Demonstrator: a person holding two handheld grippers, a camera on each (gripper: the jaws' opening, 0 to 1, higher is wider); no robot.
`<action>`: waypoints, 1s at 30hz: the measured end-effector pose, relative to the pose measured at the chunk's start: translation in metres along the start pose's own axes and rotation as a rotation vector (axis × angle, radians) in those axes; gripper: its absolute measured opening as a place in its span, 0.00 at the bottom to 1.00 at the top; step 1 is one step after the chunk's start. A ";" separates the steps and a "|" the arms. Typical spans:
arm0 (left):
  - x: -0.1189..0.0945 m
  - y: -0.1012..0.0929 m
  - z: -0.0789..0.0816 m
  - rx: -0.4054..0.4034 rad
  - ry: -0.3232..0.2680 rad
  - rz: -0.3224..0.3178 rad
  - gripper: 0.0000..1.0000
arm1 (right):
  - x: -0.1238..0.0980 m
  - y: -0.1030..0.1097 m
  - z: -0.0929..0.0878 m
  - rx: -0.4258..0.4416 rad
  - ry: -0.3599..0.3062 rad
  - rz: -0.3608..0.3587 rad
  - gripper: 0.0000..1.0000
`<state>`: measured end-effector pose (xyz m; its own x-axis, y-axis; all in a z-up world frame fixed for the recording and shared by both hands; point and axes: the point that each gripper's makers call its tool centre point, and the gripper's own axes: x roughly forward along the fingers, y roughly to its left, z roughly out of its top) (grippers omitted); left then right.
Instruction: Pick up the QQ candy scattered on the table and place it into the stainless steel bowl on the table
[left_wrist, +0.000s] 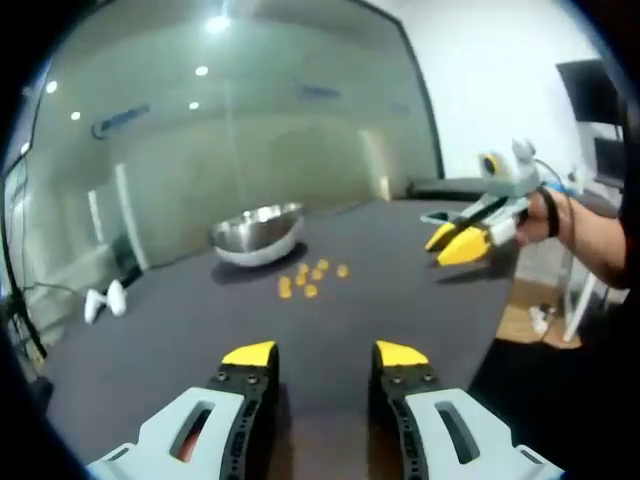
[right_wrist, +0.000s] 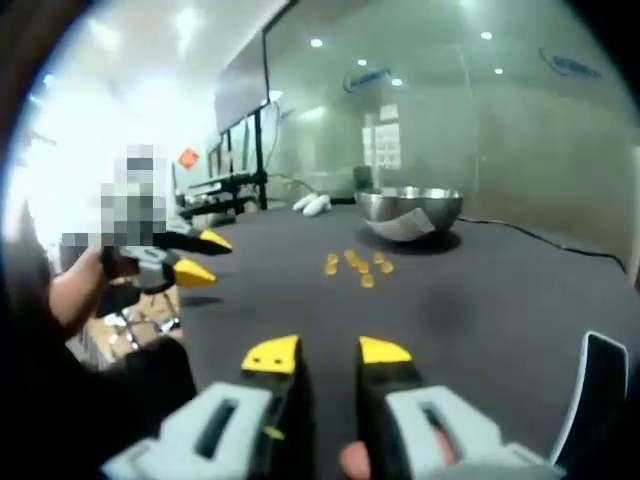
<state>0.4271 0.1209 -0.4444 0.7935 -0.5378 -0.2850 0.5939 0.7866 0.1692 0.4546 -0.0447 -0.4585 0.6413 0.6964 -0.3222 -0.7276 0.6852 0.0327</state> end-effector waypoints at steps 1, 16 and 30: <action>0.000 0.000 0.000 0.001 0.000 -0.001 0.39 | 0.001 0.001 -0.001 -0.001 0.002 0.003 0.22; -0.002 0.001 0.002 0.002 -0.006 -0.002 0.39 | 0.003 0.003 -0.001 -0.017 0.016 0.003 0.22; -0.001 0.002 0.002 0.013 -0.002 -0.007 0.39 | 0.006 0.001 -0.001 -0.023 0.023 -0.002 0.21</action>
<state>0.4276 0.1225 -0.4421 0.7899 -0.5436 -0.2838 0.6006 0.7792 0.1792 0.4575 -0.0405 -0.4613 0.6374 0.6895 -0.3439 -0.7317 0.6815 0.0104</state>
